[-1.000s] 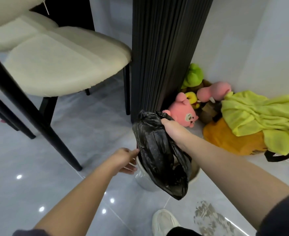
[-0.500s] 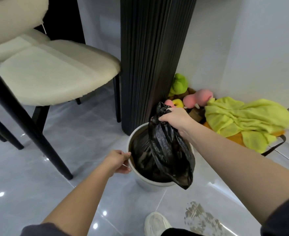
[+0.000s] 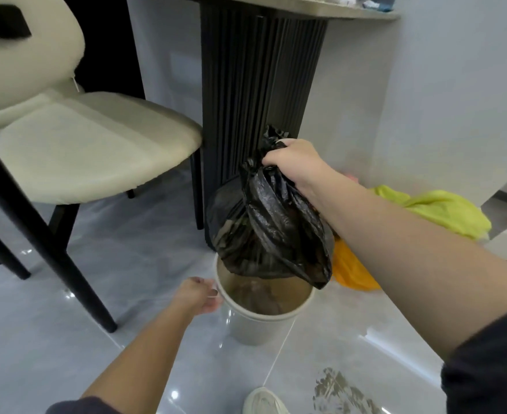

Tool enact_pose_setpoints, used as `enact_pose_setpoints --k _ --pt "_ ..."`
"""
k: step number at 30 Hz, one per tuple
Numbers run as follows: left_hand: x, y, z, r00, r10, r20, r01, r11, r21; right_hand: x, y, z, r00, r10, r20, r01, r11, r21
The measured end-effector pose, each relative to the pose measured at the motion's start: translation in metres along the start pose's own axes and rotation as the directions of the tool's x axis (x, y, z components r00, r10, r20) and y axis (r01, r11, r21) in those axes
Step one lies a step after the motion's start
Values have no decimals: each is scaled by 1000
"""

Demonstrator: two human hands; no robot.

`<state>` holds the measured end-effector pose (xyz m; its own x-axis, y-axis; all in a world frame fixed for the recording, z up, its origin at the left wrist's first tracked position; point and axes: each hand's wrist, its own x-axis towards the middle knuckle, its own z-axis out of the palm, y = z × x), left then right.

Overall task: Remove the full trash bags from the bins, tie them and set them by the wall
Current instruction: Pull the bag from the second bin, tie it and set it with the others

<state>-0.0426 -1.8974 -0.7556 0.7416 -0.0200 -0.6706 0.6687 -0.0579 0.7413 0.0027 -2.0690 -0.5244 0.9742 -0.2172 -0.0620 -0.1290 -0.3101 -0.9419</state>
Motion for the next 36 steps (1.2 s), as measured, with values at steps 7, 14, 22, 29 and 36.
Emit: enact_pose_setpoints --k 7,14,22,29,36 --pt "-48 33 -46 979 197 -54 -190 975 120 -20 -13 52 997 -55 55 52 997 52" --pt "-110 12 -128 980 178 -94 -144 948 285 -60 -22 122 979 -62 194 50 997 64" --pt "-151 -40 -164 874 261 -409 -133 940 314 -87 80 219 936 125 328 -129 992 -11" --pt "-146 -61 -124 991 -13 -134 61 932 358 -101 126 255 930 185 318 -184 982 -33" --pt "-105 -93 -142 927 77 -368 78 918 388 -110 154 283 883 117 455 -18 976 -216"
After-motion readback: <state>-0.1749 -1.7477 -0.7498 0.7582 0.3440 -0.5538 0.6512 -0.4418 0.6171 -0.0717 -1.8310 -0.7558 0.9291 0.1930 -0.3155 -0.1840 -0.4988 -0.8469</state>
